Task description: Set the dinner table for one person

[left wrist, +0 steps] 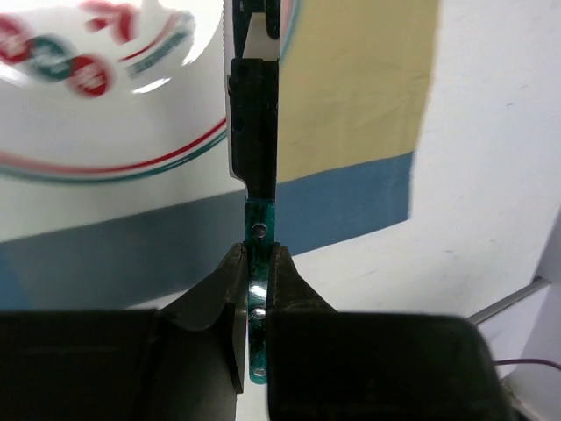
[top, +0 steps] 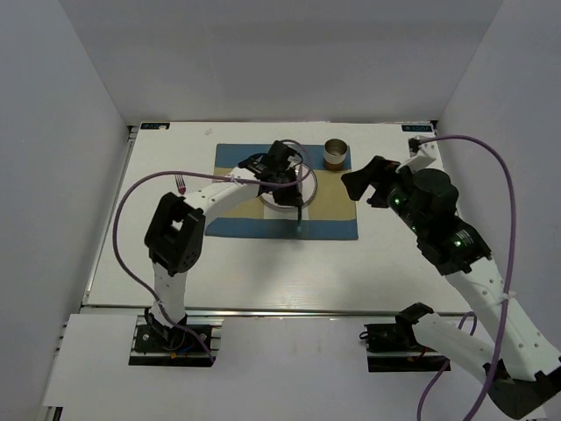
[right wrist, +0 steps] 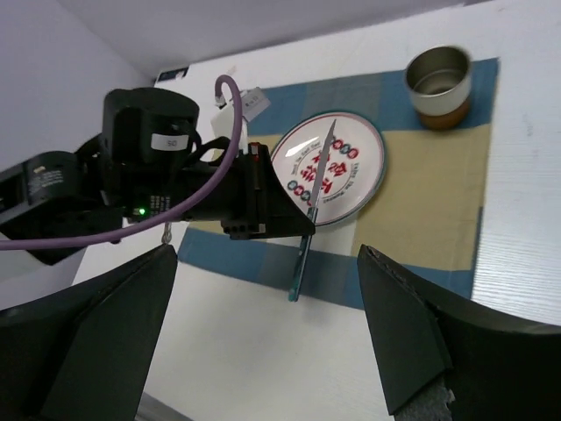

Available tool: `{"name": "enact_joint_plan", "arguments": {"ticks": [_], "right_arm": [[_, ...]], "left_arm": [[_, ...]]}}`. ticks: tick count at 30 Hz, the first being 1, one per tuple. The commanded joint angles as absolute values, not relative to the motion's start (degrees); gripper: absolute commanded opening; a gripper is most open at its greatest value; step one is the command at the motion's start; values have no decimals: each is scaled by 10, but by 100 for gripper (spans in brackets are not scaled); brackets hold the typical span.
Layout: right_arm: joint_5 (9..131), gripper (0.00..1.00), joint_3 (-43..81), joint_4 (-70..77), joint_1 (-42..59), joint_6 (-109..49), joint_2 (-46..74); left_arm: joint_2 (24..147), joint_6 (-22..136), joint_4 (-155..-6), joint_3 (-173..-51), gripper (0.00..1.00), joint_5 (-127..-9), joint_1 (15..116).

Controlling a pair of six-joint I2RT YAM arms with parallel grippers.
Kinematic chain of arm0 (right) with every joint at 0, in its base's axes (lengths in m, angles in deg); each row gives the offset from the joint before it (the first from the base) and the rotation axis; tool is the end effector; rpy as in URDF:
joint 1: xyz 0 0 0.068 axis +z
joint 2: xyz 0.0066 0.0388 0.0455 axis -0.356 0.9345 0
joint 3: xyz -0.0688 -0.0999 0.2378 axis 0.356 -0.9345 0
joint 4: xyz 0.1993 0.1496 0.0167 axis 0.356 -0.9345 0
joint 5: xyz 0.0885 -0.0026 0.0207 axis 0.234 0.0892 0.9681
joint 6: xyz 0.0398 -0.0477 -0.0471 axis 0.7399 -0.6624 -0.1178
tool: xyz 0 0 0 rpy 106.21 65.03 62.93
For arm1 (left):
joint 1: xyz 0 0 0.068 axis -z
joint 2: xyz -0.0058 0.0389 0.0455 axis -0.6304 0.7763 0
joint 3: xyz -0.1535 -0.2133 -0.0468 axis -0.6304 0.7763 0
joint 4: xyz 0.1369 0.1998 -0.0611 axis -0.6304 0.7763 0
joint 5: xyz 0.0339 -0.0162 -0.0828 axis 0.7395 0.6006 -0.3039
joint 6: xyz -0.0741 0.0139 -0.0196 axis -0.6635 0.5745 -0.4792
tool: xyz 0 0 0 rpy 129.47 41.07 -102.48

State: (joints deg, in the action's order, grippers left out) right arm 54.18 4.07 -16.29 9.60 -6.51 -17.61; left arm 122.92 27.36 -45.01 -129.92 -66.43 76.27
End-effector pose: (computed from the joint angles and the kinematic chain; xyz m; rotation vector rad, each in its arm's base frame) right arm 0.1834 0.0974 0.3918 0.1020 1.7719 0.6619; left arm 0.3422 -0.2695 0.2038 -0.0496 2.6764 -0.6433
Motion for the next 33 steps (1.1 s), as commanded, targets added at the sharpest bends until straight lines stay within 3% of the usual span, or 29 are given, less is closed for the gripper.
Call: {"name": "enact_joint_plan", "arguments": {"ticks": [1,9,33], "right_arm": [[466,89,79,-236,96,-75,-197],[436,89,127,-300,95,-91,-207],[430,89,113,-312,97,-102,-234]], "left_arm": [[1252,237,-462,-1376,0,-657,777],[1389,205,-442,-1529,0,-646,846],[1527,162,-475,-1639,0,-682,857]]}}
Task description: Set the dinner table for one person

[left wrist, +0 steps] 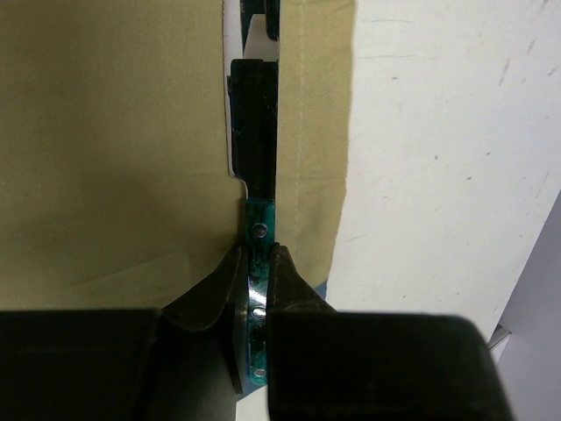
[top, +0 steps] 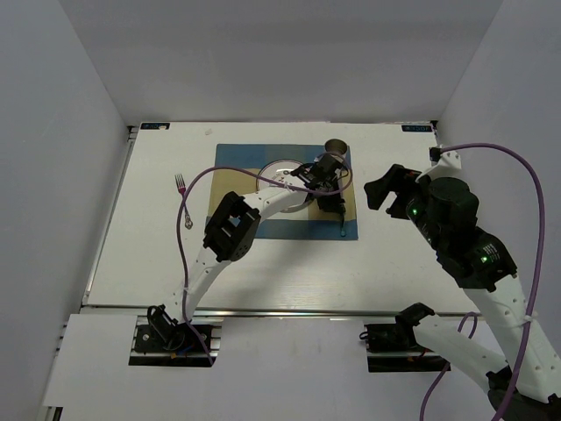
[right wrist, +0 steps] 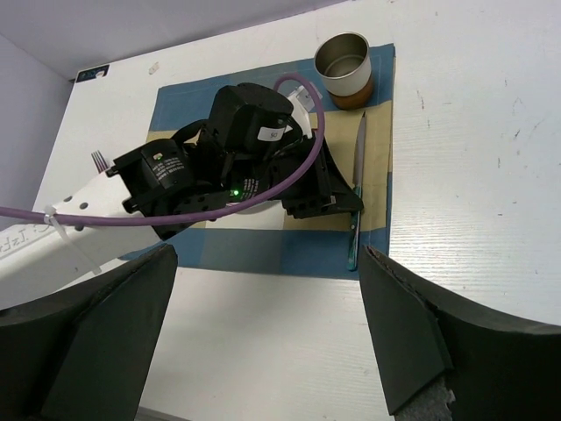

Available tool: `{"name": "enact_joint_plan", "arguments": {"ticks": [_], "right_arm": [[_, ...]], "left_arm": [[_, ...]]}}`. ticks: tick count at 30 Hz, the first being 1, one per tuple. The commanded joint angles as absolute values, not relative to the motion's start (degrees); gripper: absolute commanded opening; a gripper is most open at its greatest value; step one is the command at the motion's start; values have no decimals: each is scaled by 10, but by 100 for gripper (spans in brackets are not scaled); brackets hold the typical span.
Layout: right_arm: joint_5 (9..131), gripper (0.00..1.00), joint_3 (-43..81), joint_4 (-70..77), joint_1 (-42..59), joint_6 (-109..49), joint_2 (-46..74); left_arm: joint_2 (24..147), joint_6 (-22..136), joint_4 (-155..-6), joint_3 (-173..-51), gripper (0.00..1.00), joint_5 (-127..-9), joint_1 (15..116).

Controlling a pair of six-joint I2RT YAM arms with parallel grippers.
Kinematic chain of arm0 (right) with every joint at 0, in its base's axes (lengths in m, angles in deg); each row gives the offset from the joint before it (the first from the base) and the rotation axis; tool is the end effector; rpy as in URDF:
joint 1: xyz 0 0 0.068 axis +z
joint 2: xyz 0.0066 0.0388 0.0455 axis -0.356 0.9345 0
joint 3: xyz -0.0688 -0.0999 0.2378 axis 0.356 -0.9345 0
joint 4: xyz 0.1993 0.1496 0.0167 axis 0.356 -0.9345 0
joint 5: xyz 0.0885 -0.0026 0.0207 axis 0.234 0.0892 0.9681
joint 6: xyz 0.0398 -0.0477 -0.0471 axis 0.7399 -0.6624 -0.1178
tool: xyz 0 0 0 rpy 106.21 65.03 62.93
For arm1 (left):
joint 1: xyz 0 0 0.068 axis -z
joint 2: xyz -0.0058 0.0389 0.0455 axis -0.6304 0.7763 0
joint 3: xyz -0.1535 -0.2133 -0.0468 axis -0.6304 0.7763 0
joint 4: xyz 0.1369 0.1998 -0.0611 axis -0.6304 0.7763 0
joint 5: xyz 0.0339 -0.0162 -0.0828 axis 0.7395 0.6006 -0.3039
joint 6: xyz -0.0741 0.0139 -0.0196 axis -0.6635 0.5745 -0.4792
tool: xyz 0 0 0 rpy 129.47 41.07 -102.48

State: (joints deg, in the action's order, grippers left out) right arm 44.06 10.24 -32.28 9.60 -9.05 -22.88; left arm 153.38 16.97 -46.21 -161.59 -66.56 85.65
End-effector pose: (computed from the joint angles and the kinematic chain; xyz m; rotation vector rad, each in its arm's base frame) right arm 0.1487 0.0637 0.4061 0.1828 1.8106 0.4442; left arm 0.3710 -0.4035 0.1294 -0.0692 2.7014 -0.7830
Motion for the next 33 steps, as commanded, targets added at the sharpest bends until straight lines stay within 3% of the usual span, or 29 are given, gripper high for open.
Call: {"name": "enact_joint_plan", "arguments": {"ticks": [1,14,23,33], "right_arm": [[429,89,113,-313,96,-103,-234],[434,89,100,-303,95,-104,-238],[438,89,100,-302,97,-108,-243],[444,89,101,-300,95,-110,-250]], "left_arm": [[1527,162,-478,-1639,0,-681,857],[1536,153,-478,-1638,0,-682,857],[1532,154,-476,-1639,24,-685,857],[1490,160,-475,-1631,34,-696,857]]}}
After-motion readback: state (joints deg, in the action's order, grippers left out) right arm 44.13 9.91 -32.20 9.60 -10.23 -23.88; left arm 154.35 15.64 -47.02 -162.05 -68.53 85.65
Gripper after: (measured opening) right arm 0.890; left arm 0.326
